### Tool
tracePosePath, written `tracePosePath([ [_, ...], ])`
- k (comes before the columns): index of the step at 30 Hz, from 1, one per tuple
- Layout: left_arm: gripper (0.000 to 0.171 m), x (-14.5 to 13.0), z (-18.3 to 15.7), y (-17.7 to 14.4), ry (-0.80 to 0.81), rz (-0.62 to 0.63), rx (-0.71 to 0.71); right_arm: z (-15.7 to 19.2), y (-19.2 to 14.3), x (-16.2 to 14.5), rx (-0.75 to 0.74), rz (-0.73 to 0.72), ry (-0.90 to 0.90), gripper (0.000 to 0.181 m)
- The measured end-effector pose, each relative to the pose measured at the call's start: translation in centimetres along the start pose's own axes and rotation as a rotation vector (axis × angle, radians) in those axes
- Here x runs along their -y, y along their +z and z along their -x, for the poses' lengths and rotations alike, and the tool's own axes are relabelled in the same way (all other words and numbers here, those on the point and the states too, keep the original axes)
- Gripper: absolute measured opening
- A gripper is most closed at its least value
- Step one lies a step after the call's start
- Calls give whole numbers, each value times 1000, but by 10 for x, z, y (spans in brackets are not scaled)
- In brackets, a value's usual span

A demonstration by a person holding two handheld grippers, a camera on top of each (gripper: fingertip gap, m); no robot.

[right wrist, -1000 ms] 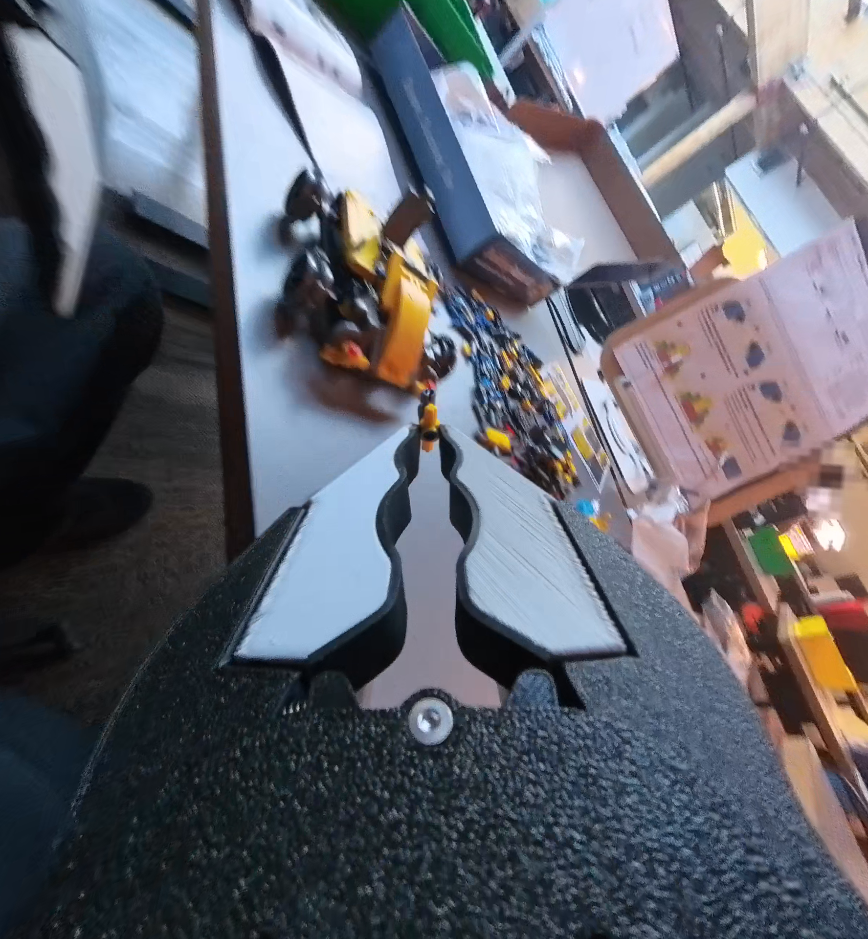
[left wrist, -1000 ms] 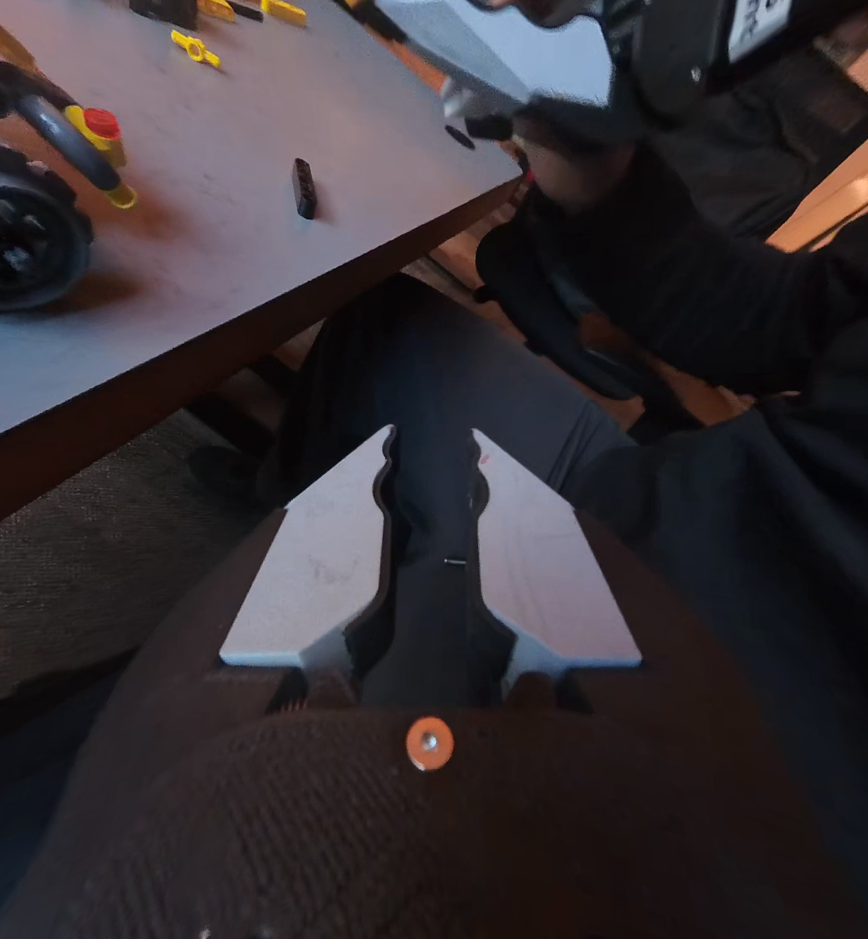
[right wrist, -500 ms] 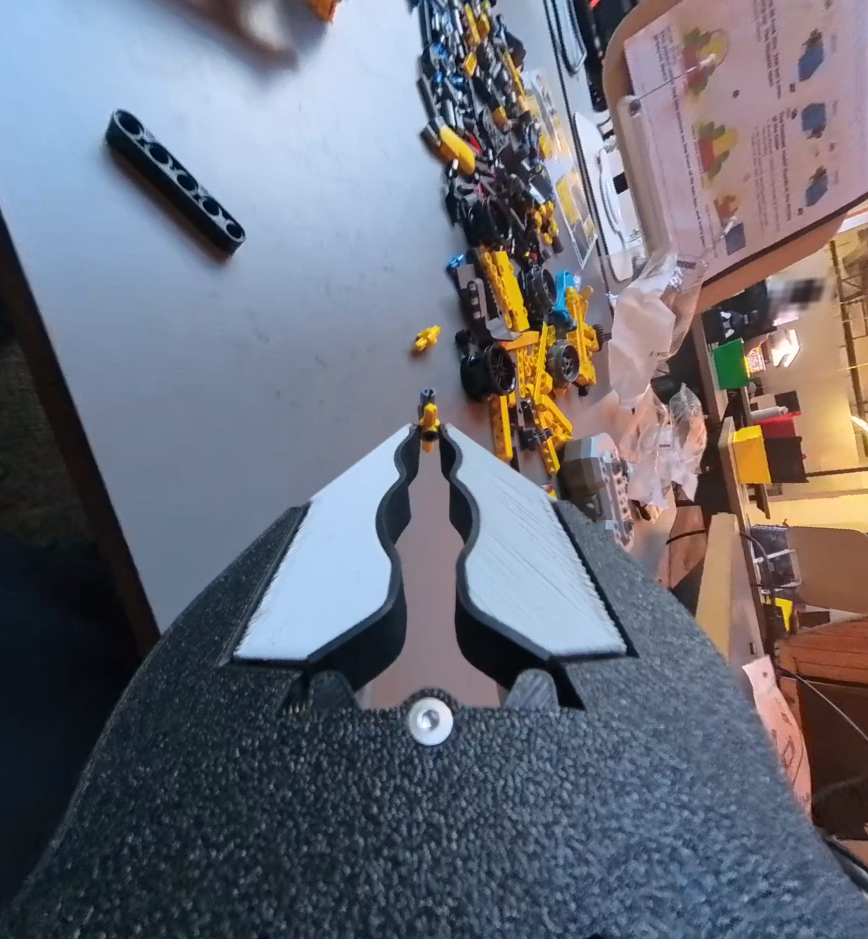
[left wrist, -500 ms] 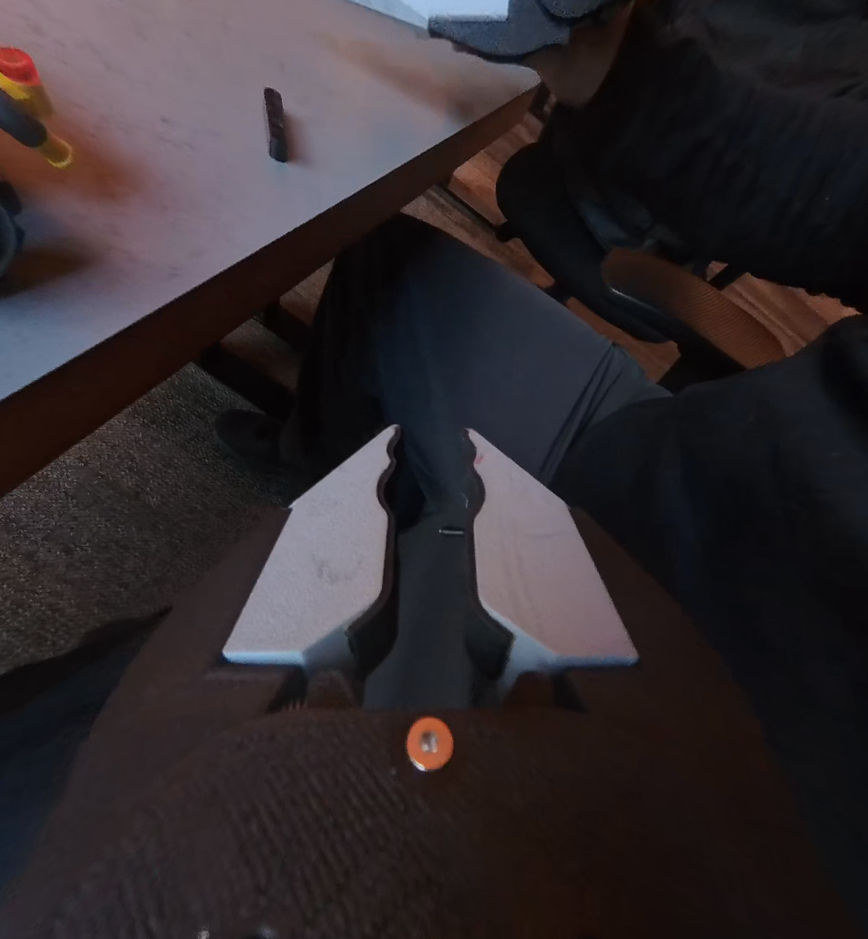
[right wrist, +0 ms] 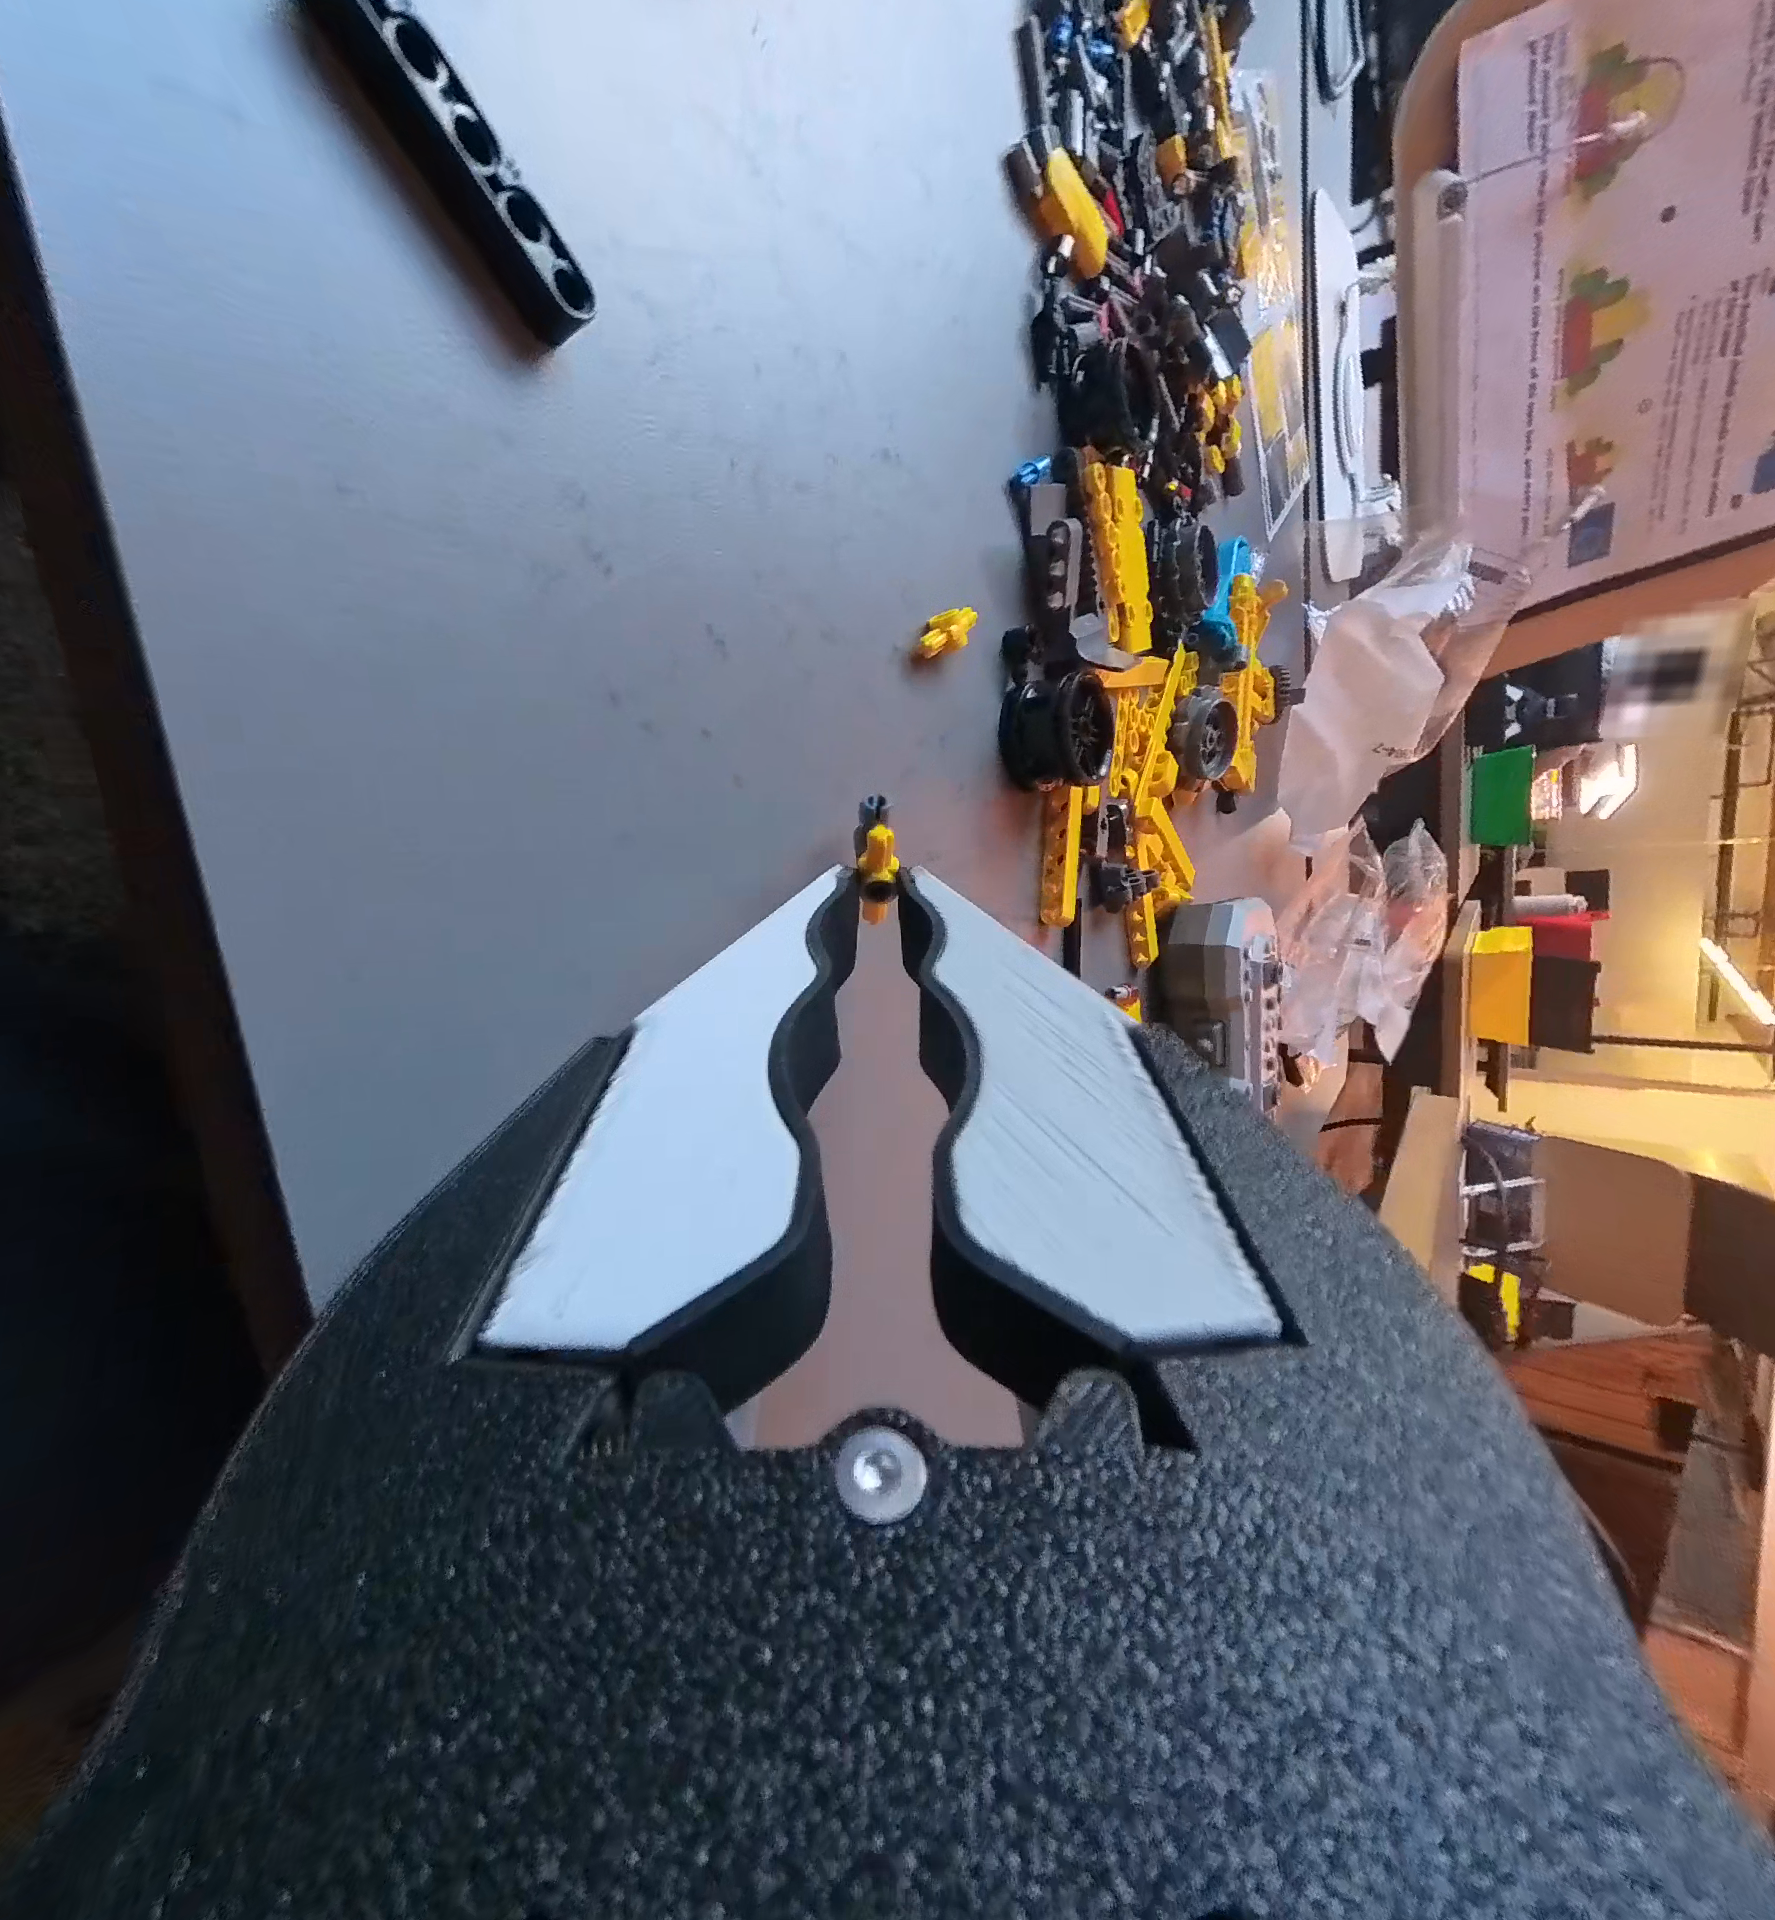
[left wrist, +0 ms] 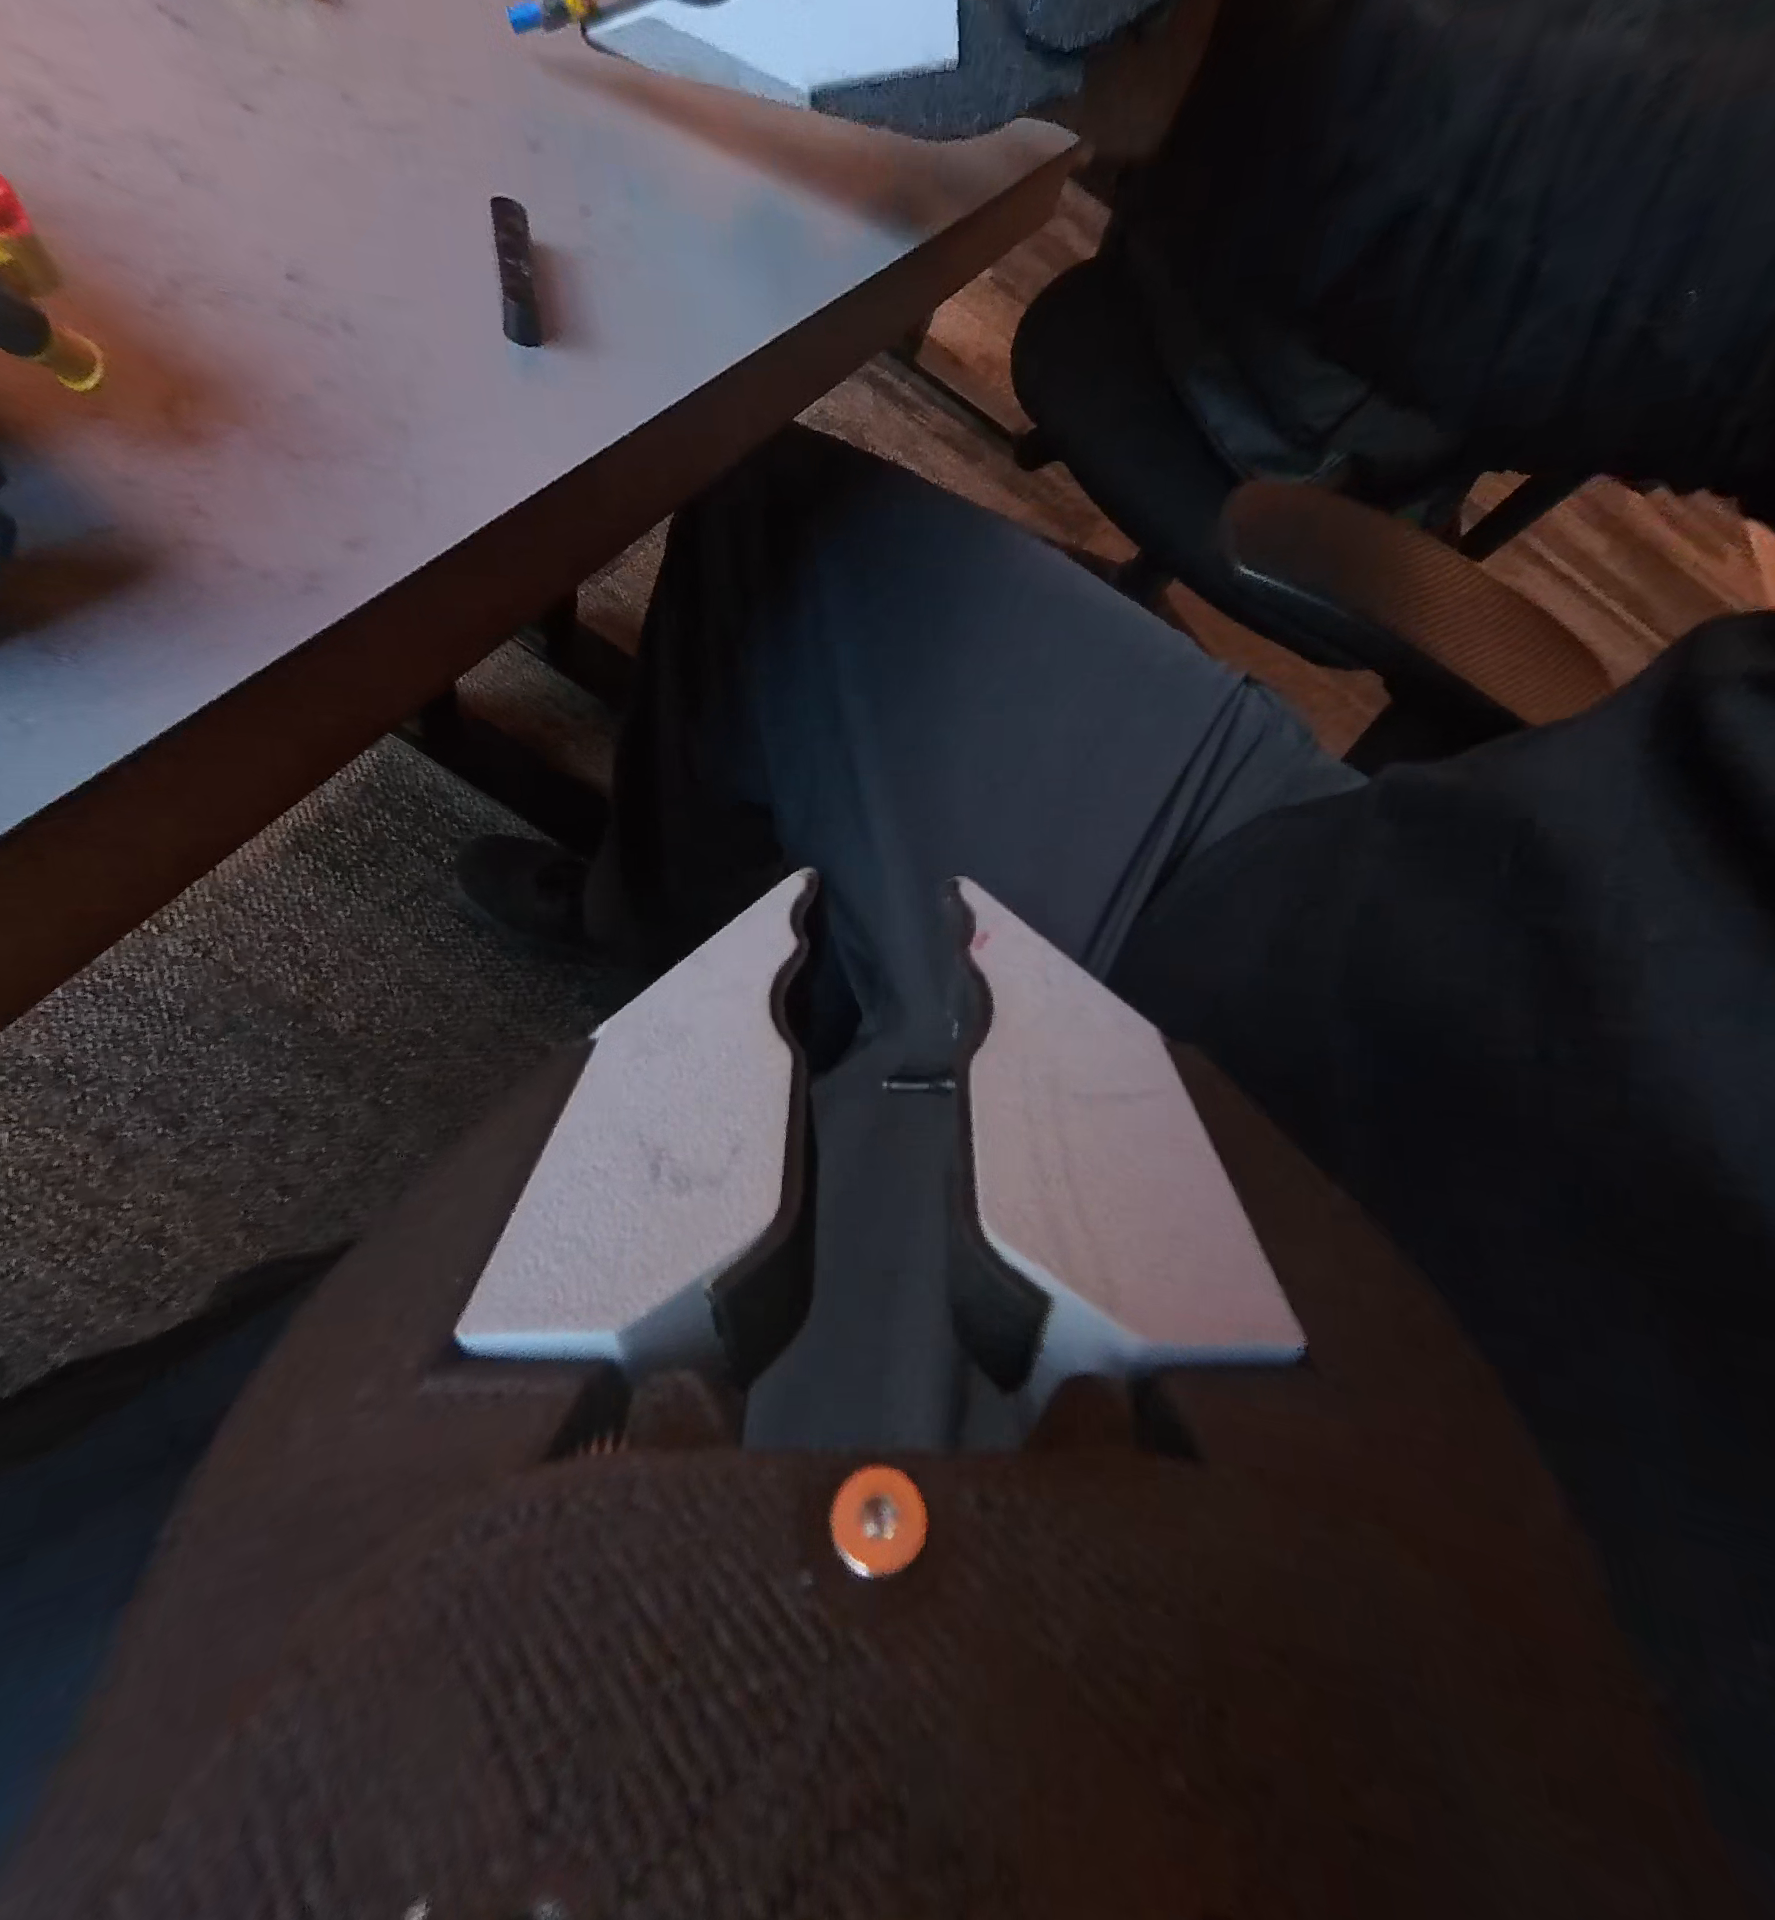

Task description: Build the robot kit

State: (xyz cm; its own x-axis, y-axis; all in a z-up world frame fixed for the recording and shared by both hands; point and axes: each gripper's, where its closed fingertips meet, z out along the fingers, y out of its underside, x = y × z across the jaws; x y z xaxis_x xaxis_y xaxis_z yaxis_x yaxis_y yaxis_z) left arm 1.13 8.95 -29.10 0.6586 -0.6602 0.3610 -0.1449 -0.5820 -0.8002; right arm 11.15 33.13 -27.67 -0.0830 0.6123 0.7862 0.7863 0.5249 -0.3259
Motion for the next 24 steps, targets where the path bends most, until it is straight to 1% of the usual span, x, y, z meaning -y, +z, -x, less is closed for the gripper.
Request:
tracePosePath([
  [3,19,-2,-1,3,-3,11,-4,5,1,-1,19,5,-69,7],
  [7,18,-5,1,6,-10,23,-2,8,1,-3,23,1,-210,7],
  [13,18,-12,6,10,-41,43,-2,-1,-5,-12,62,44,-333,25],
  [16,17,-13,8,11,-53,47,-4,-4,-10,-25,83,79,-368,29],
  [17,17,-14,8,12,-56,47,-4,-7,-12,-29,83,91,-357,29],
  [19,17,-15,9,13,-60,52,-3,-14,-17,-33,76,90,-267,28],
  [22,17,-16,9,13,-60,54,-5,-24,-25,-25,62,23,-37,27],
  [24,17,-15,8,14,-59,52,-4,-22,-29,-15,89,-47,139,27],
])
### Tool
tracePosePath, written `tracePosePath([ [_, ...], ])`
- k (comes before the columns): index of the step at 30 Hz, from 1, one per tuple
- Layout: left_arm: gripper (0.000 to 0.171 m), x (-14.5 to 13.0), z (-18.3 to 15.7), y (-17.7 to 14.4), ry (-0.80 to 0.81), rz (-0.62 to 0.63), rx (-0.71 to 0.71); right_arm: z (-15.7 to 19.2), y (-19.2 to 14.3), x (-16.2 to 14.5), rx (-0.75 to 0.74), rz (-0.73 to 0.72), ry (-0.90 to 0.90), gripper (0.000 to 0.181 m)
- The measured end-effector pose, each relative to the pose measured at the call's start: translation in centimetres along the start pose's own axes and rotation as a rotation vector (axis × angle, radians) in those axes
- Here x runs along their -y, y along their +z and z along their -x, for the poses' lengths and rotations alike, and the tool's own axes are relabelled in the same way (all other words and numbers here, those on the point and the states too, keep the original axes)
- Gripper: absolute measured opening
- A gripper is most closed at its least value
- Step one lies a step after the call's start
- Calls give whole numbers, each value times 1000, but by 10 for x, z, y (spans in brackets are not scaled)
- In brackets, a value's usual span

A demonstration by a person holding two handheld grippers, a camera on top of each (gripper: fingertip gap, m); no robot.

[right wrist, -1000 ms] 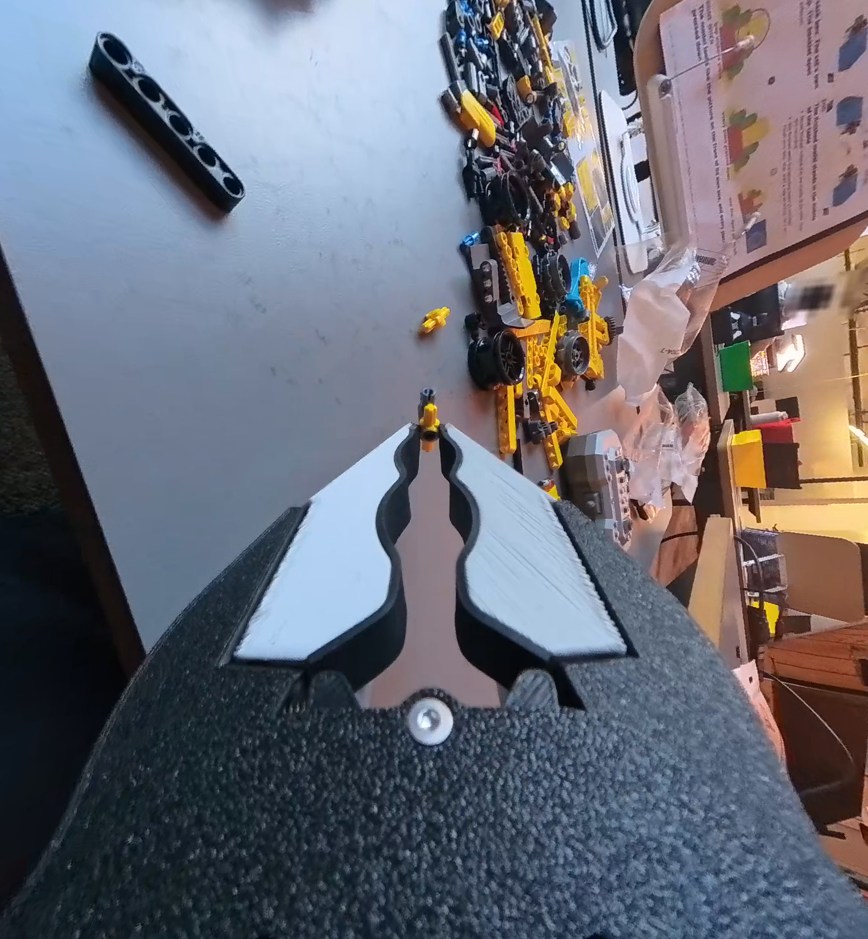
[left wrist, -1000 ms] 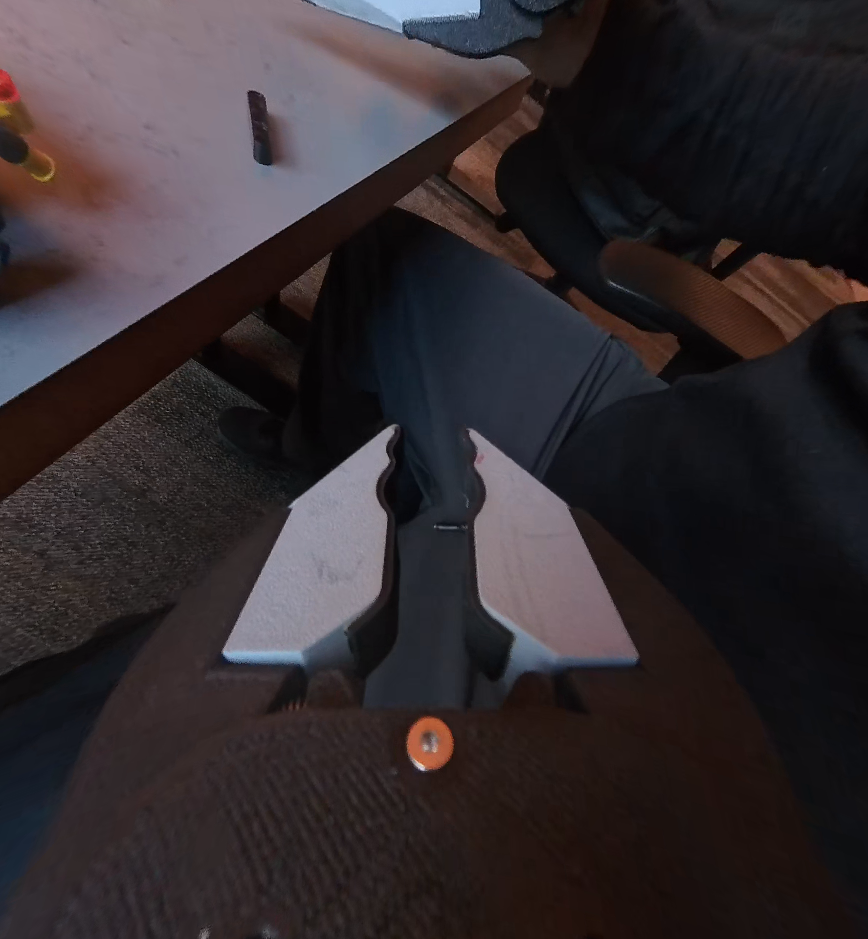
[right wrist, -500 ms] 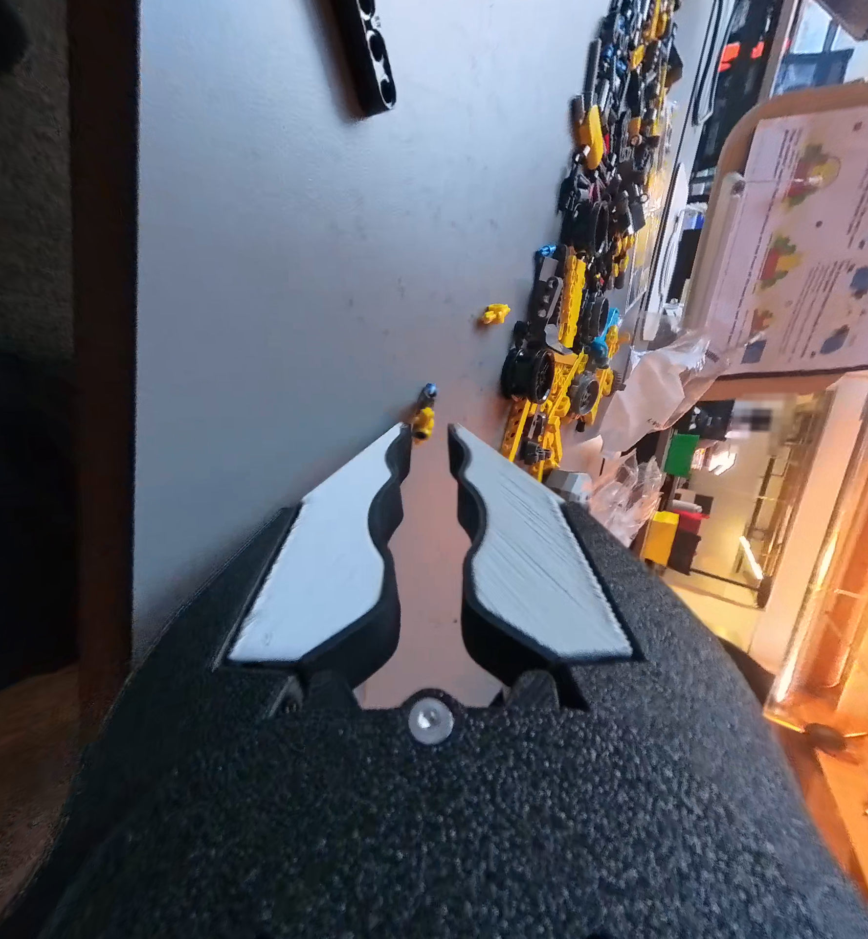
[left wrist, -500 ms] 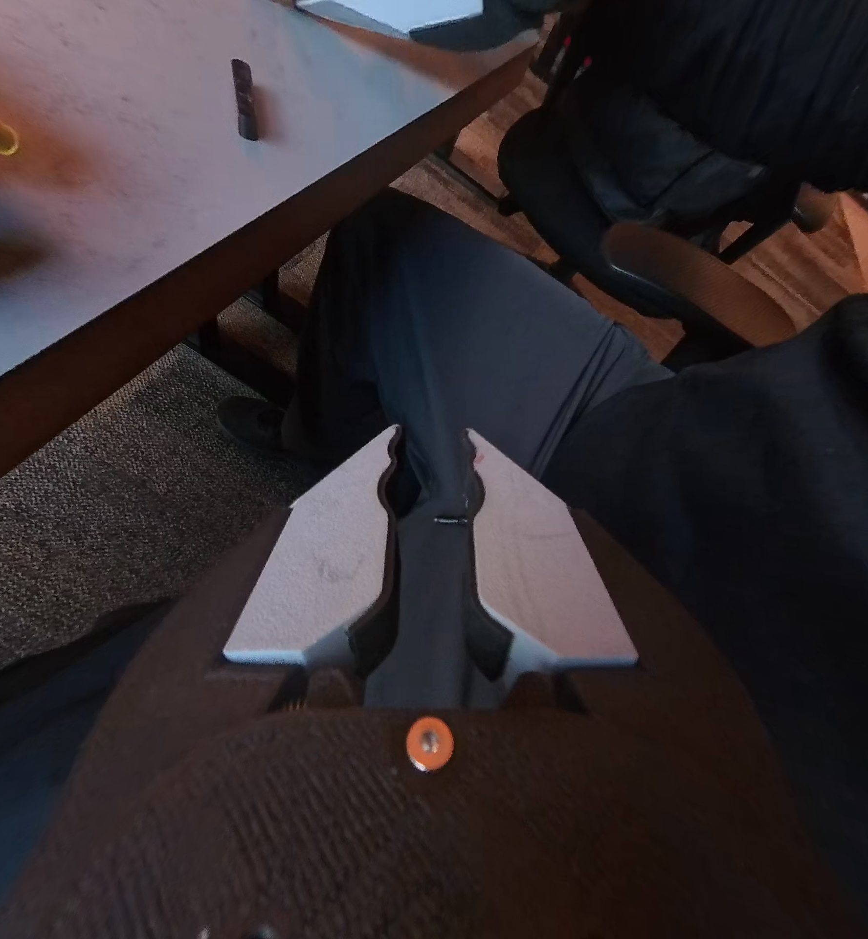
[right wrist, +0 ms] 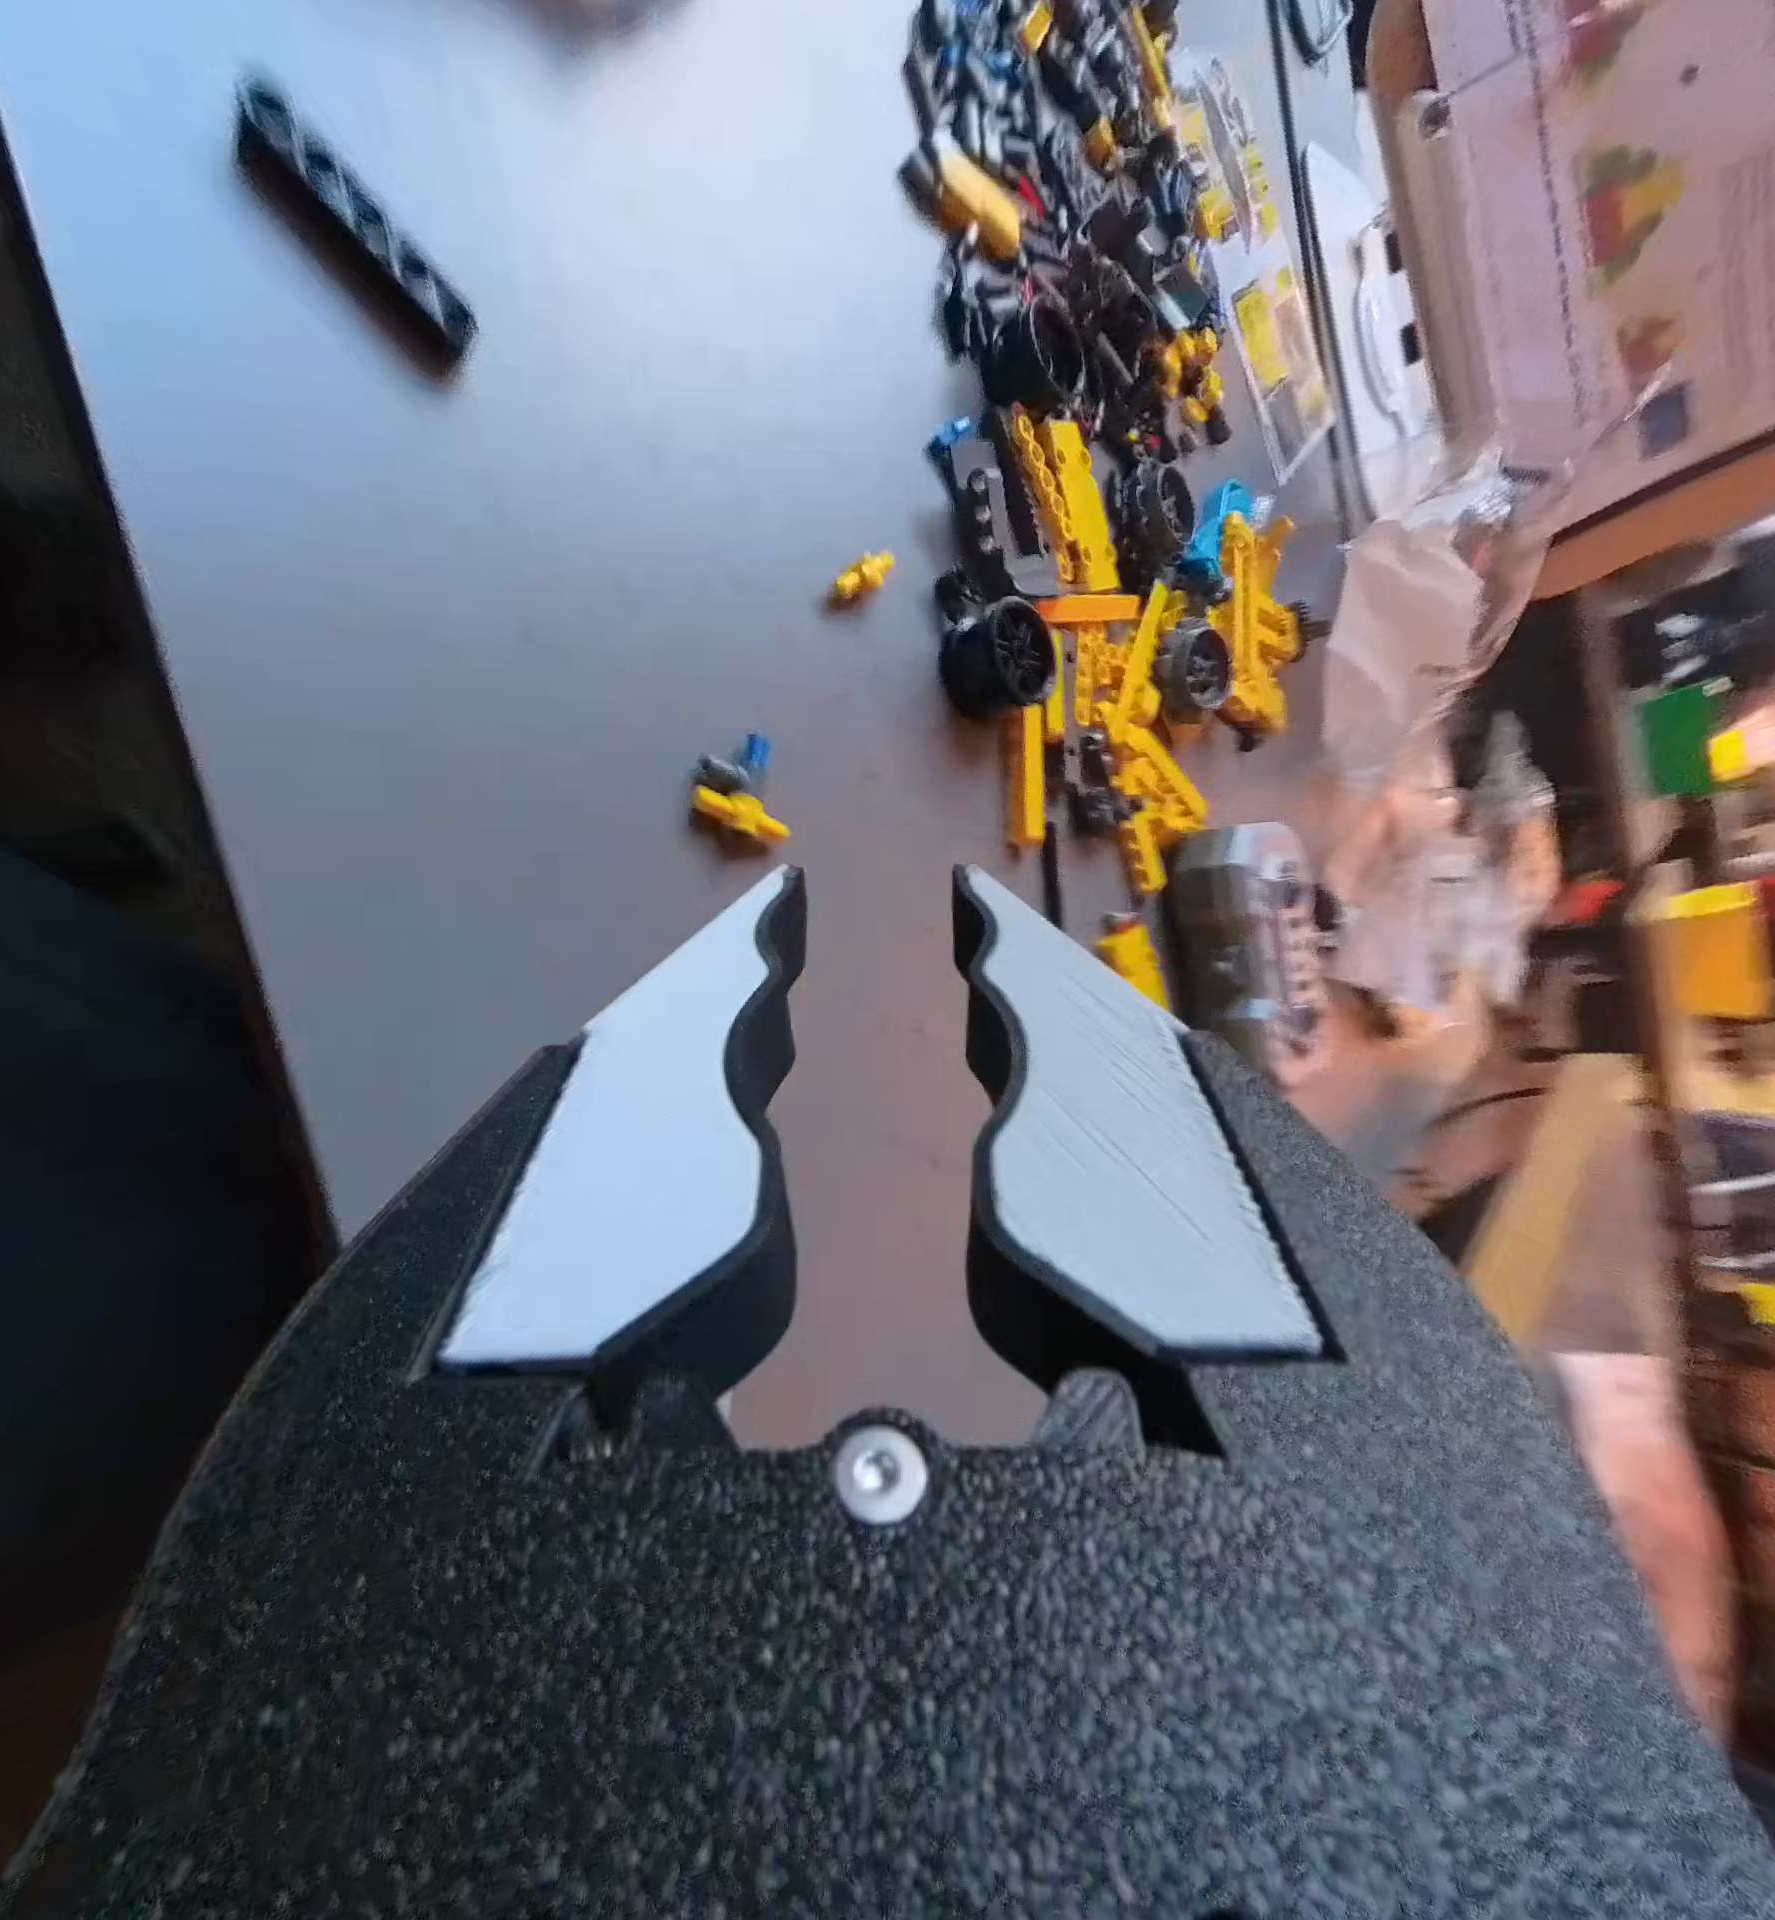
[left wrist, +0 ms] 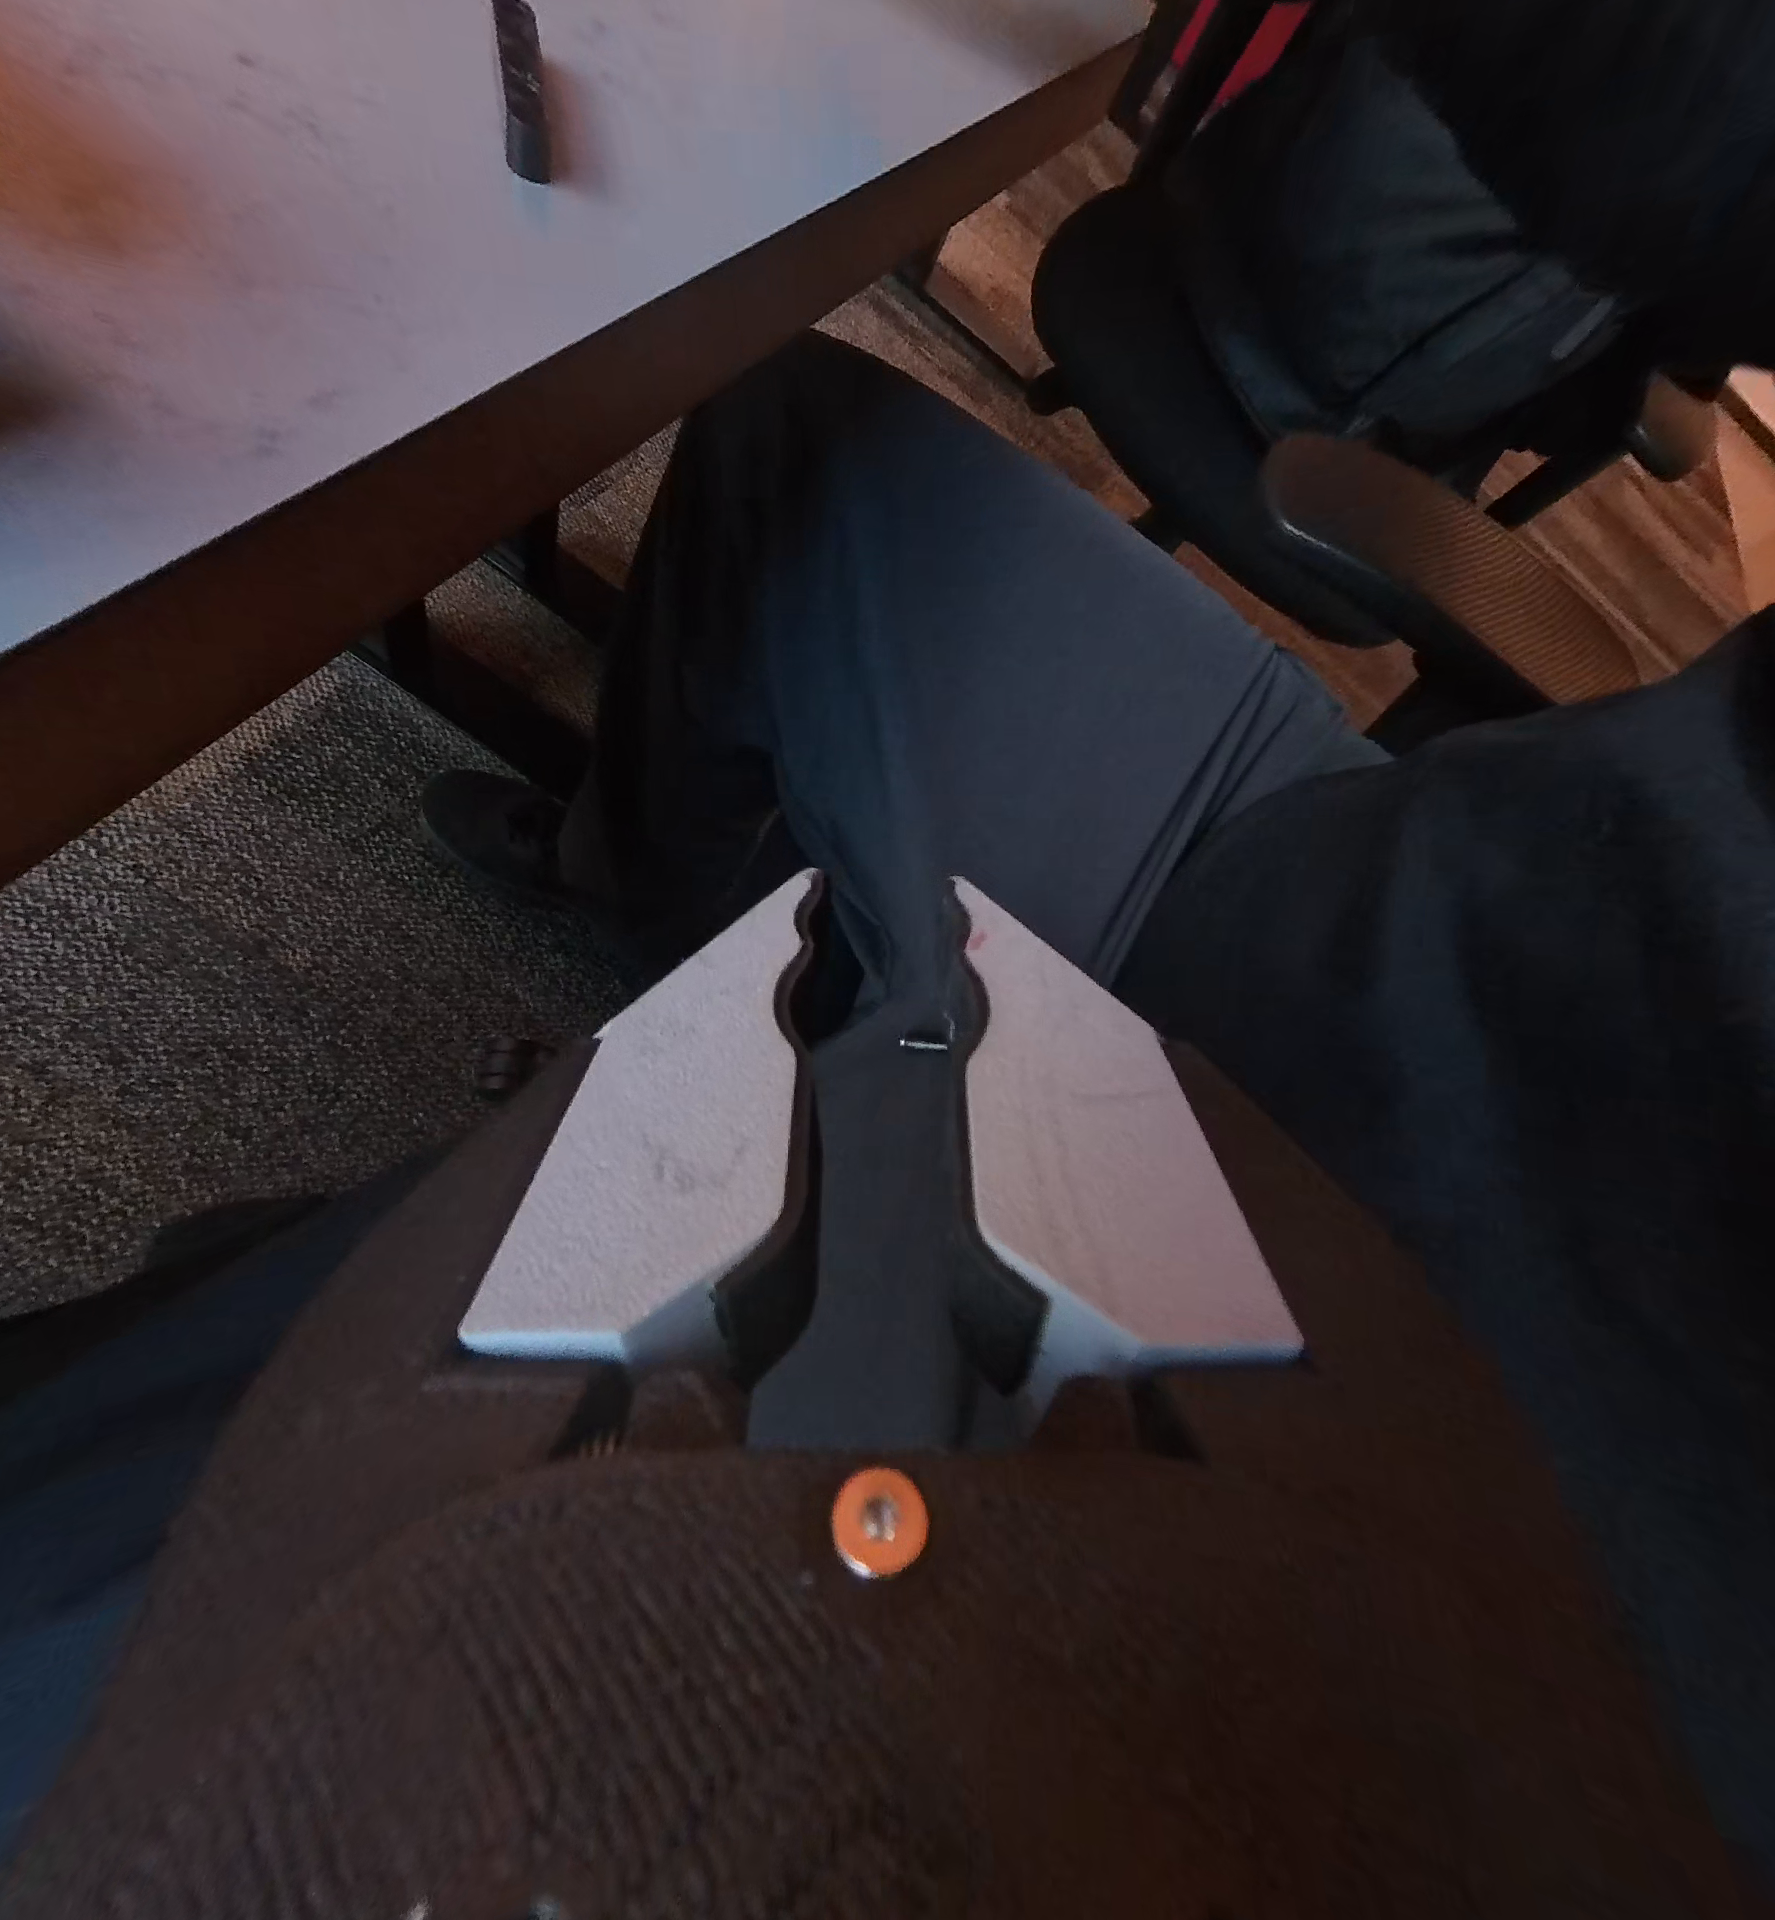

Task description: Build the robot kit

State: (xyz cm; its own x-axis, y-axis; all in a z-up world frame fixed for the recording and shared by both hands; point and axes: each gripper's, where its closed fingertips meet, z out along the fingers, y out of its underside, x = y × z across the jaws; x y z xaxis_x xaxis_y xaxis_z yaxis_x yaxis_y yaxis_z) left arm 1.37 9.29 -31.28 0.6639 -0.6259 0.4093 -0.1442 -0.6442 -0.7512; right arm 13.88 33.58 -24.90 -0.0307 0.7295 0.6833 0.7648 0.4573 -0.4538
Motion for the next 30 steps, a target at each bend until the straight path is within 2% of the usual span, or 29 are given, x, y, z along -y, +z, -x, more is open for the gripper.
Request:
tracePosePath([
  [5,17,-2,1,1,-9,8,-3,24,2,8,164,-87,355,32],
  [9,17,3,-3,-3,-7,-13,-14,23,2,17,223,-169,560,33],
  [11,18,5,-6,-5,-5,-21,-22,24,4,19,279,-184,652,44],
  [13,18,6,-7,-5,1,-22,-23,24,6,22,324,-201,720,45],
  [18,18,3,-5,-6,7,-17,-24,22,10,25,327,-222,766,45],
  [30,18,0,-6,-2,5,2,-33,28,17,25,343,-192,730,44],
])
